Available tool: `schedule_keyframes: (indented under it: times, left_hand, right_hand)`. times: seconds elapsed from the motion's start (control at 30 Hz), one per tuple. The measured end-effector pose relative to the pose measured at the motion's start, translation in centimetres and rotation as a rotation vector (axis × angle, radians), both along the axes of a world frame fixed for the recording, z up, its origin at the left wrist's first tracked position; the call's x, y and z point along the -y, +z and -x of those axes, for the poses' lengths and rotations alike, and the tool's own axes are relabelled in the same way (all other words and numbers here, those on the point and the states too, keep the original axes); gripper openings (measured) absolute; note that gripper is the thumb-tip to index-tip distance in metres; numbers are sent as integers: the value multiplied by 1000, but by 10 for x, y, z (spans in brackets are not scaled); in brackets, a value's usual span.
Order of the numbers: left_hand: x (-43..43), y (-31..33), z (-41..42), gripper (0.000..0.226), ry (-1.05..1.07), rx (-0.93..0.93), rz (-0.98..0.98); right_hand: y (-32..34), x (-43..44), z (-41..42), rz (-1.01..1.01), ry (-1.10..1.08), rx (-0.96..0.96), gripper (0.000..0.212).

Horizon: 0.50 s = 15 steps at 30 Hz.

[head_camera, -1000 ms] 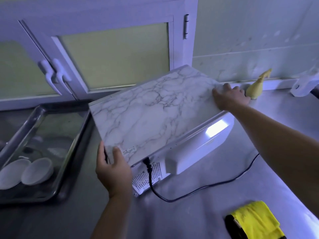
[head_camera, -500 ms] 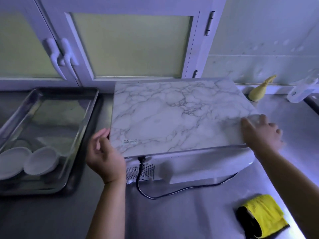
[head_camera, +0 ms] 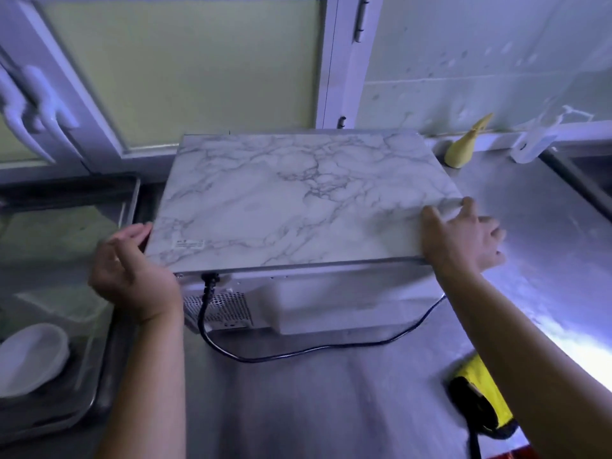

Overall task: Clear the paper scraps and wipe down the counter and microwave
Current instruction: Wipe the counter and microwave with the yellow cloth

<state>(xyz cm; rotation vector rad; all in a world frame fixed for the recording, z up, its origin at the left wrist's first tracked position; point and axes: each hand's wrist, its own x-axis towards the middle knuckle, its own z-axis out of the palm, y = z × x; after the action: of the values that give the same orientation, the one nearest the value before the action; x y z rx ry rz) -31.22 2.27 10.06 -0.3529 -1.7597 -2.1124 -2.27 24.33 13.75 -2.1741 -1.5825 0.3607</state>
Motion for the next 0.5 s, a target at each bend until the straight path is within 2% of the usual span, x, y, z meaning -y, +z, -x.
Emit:
schedule_keyframes:
  times: [0.3,0.43,0.5]
  left_hand:
    - [-40,-6,25,26,24,53,-90]
    - [-40,-2,40,30,39,103,60]
    - [-39,1,40,37,55,199,174]
  right_hand:
    - [-3,-44,34,8,27,-1,68]
    - [-10,-41,40,-6,49,20,69]
    - [-9,-41,40,0,60,13,67]
